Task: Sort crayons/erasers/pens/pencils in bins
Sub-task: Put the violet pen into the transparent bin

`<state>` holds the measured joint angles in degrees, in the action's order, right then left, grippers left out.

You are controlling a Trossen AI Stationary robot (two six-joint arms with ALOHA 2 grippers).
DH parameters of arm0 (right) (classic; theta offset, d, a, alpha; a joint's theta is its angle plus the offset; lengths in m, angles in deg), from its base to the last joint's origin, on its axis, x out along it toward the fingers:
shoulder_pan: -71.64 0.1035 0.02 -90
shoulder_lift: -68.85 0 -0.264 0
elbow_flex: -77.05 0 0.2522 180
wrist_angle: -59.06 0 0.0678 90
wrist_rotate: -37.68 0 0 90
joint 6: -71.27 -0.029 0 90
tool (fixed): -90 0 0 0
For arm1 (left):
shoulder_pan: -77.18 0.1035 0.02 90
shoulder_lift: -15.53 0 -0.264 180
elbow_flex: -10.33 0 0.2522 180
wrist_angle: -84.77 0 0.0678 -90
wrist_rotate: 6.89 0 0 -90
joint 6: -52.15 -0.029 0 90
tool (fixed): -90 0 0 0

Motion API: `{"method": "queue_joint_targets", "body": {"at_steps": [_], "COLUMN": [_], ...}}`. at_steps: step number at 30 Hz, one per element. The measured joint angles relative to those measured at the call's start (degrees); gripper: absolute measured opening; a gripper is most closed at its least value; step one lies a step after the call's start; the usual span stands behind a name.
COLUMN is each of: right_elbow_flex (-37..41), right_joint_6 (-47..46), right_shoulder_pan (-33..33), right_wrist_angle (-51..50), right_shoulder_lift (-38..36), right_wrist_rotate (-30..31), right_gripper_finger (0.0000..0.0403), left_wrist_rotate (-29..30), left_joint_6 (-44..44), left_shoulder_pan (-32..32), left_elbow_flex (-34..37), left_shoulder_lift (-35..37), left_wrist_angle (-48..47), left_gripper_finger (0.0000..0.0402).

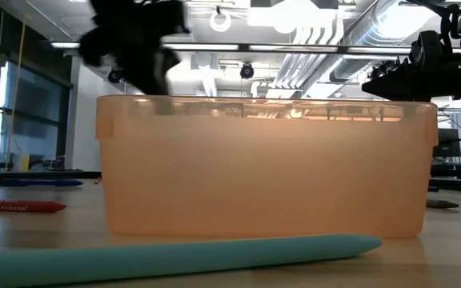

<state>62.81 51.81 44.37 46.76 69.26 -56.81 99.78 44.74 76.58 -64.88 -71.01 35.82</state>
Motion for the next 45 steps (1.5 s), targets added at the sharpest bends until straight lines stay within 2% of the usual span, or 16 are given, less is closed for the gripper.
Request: {"method": "queue_joint_targets", "body": {"at_steps": [4,10,15,19,35,45], "right_elbow_flex": [-0.02,-0.01,-0.02,-0.01,0.0,-0.02], "right_joint_6": [0.0,0.0,0.0,0.0,0.0,0.0], "right_shoulder_pan": [-0.02,-0.02,-0.02,0.0,-0.02,0.0], "right_wrist_angle": [0.02,0.02,0.02,0.02,0.02,0.02], "right_shoulder_lift": [0.0,0.0,0.0,-0.01,0.0,-0.02], "right_wrist_rotate": [0.0,0.01,0.02,0.0,0.0,0.01], "right_gripper_finger": [0.0,0.0,0.0,0.0,0.0,0.0], "left_wrist_rotate": [-0.59,-9.78,-12.65,-13.24,-14.04,-15.01], "left_joint_6": [-10.44,-26.04,-38.66,-45.27,-53.63,-54.85], "left_shoulder_pan": [5.76,12.67,14.32,14.9,15.6,16.74], "left_elbow_flex": [-4.57,-9.46,-14.13,-17.27,-19.13,-19.11], "left_shoulder_lift": [-1.36,-7.88,-14.43,-18.06,-24.68,-28.3], "left_wrist_angle": [3.67,5.79,5.14,4.56,1.98,3.4], "left_gripper_finger": [0.0021,0.0021,0.0021,0.0021,0.0021,0.0021]}}
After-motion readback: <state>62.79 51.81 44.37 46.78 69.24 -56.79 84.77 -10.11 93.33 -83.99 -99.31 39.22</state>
